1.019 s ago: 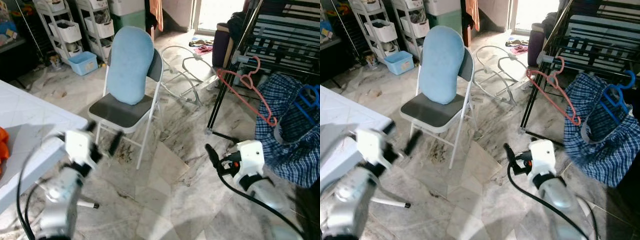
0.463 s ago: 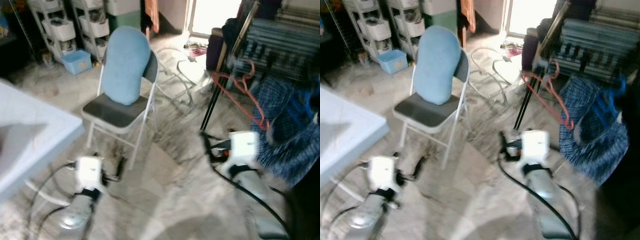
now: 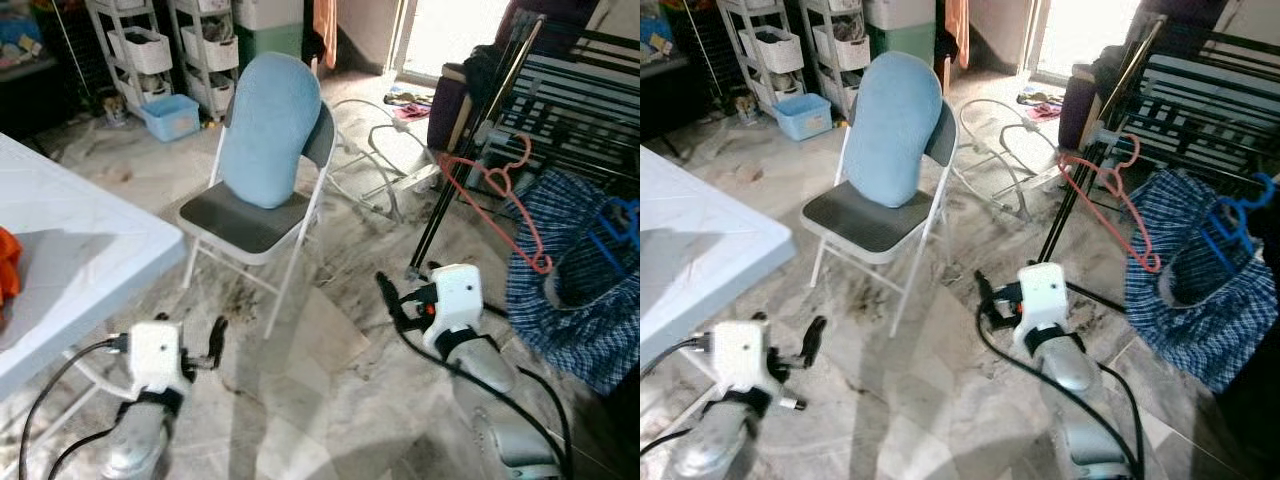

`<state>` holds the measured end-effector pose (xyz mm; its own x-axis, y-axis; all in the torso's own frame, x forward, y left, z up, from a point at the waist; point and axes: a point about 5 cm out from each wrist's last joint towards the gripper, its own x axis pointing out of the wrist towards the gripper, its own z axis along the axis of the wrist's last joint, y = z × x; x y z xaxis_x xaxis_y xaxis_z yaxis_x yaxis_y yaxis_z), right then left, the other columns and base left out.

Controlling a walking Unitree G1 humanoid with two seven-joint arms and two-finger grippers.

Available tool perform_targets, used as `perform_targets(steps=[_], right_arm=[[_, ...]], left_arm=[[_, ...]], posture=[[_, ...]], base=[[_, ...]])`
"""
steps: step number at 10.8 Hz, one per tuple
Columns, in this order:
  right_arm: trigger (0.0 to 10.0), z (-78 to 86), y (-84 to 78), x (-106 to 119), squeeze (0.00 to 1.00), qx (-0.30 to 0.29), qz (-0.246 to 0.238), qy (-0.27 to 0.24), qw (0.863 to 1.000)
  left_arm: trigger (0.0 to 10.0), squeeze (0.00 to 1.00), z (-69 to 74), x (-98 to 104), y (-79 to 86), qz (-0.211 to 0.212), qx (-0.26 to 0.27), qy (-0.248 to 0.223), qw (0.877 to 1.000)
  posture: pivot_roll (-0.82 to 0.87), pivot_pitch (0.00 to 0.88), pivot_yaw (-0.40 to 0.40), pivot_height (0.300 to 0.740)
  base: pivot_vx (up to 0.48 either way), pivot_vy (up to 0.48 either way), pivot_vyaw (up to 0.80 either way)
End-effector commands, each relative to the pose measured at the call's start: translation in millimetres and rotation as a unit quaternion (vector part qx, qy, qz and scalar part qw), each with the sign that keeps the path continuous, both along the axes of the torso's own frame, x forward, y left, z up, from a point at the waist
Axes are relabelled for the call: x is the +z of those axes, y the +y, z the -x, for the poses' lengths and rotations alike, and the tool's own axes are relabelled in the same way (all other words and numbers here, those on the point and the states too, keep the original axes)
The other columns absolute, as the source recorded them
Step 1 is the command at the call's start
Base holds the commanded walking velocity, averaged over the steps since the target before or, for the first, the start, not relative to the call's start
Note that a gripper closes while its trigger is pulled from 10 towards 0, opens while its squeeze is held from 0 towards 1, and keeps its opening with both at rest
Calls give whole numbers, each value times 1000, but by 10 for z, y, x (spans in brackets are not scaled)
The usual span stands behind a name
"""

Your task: Hang hanger

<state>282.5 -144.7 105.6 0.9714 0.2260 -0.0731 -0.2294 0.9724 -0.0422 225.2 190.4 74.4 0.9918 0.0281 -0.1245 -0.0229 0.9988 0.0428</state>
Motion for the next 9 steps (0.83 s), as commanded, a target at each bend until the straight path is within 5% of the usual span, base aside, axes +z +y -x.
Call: perform_targets(steps=[1,2,5,9], right_arm=[[10000,-23,-35,49,0,-11,-2,-8,1000],[10000,-5,-2,44,0,-4,0,-11,1000],[10000,-2,50,74,0,-21,6,-29,999],[10000,157,114,31,0,-48,-12,-31,998]], left_arm=[[10000,0,-2,61,23,1,25,-9,1000],[10000,0,4,60,16,-67,32,0,997],[10000,0,-88,112,-15,-8,6,-12,1000],[10000,0,-167,98,28,-22,-13,3,1000]], posture=[[144,24,-75,740],[150,34,-74,740],[120,40,-34,740],[56,108,51,740]], base=[[0,0,0],[0,0,0],[0,0,267],[0,0,800]])
